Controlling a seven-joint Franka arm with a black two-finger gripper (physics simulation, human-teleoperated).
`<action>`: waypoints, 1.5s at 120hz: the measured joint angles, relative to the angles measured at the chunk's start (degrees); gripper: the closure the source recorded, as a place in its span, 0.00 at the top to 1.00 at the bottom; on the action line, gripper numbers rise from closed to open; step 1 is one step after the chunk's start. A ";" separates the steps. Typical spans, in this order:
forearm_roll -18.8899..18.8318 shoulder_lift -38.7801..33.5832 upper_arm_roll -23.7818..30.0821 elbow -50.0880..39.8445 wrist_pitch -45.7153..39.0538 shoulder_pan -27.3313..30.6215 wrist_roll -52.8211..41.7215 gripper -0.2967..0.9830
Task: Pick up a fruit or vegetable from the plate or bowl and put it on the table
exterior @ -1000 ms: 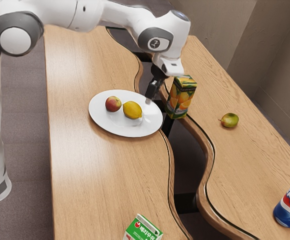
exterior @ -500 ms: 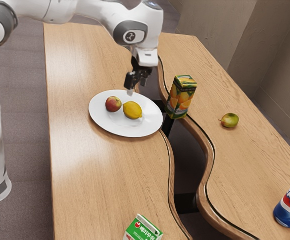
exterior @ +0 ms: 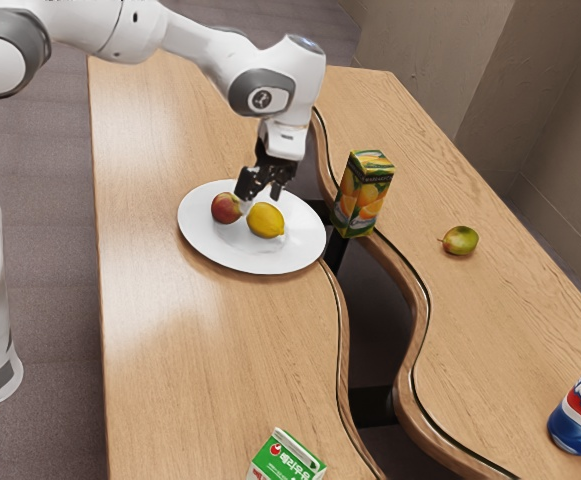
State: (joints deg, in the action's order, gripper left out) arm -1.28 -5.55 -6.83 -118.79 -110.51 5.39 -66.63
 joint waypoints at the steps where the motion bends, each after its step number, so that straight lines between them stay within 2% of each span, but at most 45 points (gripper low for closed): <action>1: 0.00 0.12 0.00 0.03 -0.08 0.00 -0.07 0.77; 106: 0.07 6.51 0.21 1.15 -2.92 0.11 -3.75 0.77; 123: -0.17 6.88 0.69 1.67 -3.00 0.46 -3.96 0.58; 140: -0.11 6.92 0.93 1.99 -3.20 0.50 -4.06 0.55; 162: 0.99 6.34 7.29 8.81 -1.27 5.55 -3.96 0.50; 175: 2.32 6.65 23.08 13.99 0.30 19.64 -3.07 0.49; 180: 2.70 7.95 27.73 16.99 0.73 22.74 -2.67 0.49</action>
State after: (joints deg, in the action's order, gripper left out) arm 1.42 2.40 20.89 -101.80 -109.78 28.13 -69.30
